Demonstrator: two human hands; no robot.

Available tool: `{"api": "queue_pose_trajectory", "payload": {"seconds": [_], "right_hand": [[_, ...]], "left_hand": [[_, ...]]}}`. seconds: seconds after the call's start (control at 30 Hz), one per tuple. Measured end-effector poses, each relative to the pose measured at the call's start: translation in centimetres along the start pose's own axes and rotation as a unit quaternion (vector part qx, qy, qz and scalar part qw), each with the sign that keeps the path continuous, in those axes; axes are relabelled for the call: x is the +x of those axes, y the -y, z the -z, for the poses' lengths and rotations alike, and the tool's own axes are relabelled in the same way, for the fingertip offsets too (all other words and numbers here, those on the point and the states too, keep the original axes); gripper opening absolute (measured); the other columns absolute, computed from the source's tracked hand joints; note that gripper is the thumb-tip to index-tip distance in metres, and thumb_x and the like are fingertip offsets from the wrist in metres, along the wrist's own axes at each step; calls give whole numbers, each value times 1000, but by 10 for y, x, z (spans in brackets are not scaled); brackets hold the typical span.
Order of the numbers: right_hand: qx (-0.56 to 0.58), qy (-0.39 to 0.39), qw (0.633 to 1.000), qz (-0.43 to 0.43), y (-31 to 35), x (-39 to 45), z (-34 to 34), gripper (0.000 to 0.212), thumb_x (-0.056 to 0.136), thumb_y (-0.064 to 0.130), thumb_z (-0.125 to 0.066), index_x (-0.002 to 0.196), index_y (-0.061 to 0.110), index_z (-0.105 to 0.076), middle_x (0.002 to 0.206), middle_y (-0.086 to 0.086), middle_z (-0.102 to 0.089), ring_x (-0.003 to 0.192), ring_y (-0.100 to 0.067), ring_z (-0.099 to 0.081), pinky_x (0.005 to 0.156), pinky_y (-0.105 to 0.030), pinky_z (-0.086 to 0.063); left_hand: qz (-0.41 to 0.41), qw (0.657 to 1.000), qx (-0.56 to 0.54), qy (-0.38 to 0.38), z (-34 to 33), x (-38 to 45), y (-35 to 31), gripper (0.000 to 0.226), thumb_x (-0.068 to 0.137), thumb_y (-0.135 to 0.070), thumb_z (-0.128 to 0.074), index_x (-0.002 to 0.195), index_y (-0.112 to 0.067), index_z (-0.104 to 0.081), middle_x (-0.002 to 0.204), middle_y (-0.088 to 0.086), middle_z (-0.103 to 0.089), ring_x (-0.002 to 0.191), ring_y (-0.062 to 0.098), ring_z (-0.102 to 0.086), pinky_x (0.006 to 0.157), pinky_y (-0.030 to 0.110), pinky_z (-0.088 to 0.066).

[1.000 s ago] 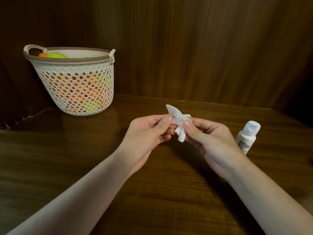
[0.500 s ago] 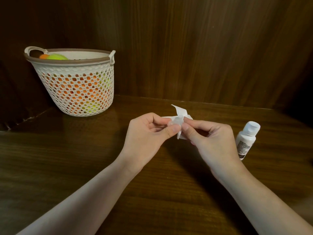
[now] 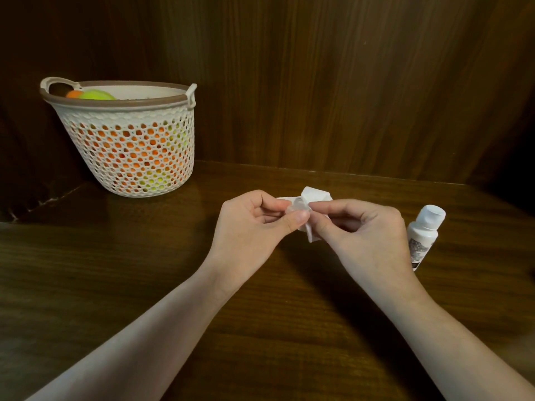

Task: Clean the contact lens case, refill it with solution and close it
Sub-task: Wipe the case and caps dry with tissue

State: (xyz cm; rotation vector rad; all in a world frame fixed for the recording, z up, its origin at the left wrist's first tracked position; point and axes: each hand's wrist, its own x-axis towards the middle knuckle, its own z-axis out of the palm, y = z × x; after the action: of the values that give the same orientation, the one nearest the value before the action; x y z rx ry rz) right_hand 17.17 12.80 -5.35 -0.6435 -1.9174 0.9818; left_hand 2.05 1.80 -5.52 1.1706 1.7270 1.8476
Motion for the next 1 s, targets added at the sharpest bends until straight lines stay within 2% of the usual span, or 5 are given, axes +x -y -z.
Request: {"api": "queue_pose_trajectory", "payload": {"seconds": [0.23,0.4,0.6,0.77,1.0], "right_hand": [[95,-87,992,-18,-2,12,12,30,92,21,-84,115,39,-78,105,21,-78,95,-3,-77,64,-29,-67],[86,-125,988,-35,-4,19,20,35,88,39,-87,118,48,-71,118,19,-74,111,-10,-72,88,-36,-66],[72,-127,987,-64,-11,22,15,5,101,42,-72,102,44,-76,97,21,-76,94,-6,-72,77,-26,-63],[88,-114,986,-84,-17,23,10,12,104,39,-67,102,35,-78,96,28,-72,90,14,-66,48,-7,-51],[13,-96,991,-88,-26,21,9,13,110,45,-48,106,40,-59,95,19,-68,87,-1,-69,65,-19,-52]], "left_hand": [[59,998,33,-8,9,7,-2,22,87,-29,-87,106,-25,-78,95,-11,-82,87,9,-80,64,29,-65],[63,972,86,208,15,6,2,19,92,-27,-84,110,-27,-81,97,-9,-82,94,8,-79,78,20,-62],[10,927,225,299,10,1,11,17,89,-40,-85,105,-39,-80,103,-23,-78,100,-3,-71,79,20,-59],[-24,907,296,300,13,1,17,30,84,-60,-81,112,-50,-76,113,-29,-71,110,-2,-65,90,30,-59],[-32,895,402,192,-20,11,5,20,101,-39,-69,119,-38,-76,112,-23,-69,95,-2,-64,82,22,-56]]}}
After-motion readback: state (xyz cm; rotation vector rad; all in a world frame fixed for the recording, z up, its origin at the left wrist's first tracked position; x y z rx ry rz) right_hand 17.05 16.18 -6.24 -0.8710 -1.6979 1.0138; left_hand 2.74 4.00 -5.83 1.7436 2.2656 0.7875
